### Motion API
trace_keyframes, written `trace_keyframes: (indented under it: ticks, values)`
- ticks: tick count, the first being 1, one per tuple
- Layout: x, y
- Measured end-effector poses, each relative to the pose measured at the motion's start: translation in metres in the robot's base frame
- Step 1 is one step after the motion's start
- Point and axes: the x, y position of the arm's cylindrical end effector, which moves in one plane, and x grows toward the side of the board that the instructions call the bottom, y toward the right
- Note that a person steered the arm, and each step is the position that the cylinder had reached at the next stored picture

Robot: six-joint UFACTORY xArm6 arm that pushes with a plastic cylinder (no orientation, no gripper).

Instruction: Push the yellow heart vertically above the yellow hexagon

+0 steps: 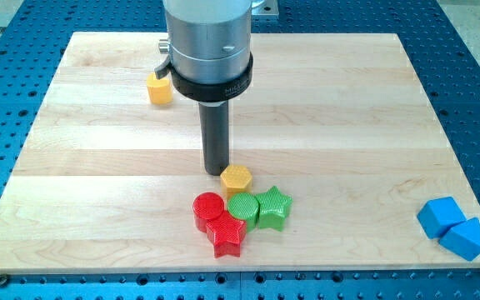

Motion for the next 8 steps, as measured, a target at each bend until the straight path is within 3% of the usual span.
trace_keyframes:
  ticks: [2, 3, 4, 6, 8]
  values:
    - [-0.003, -0.106]
    - [-0.034, -0.131]
    - [-0.089, -0.115]
    - [-0.129, -0.099]
    - [-0.156, -0.127]
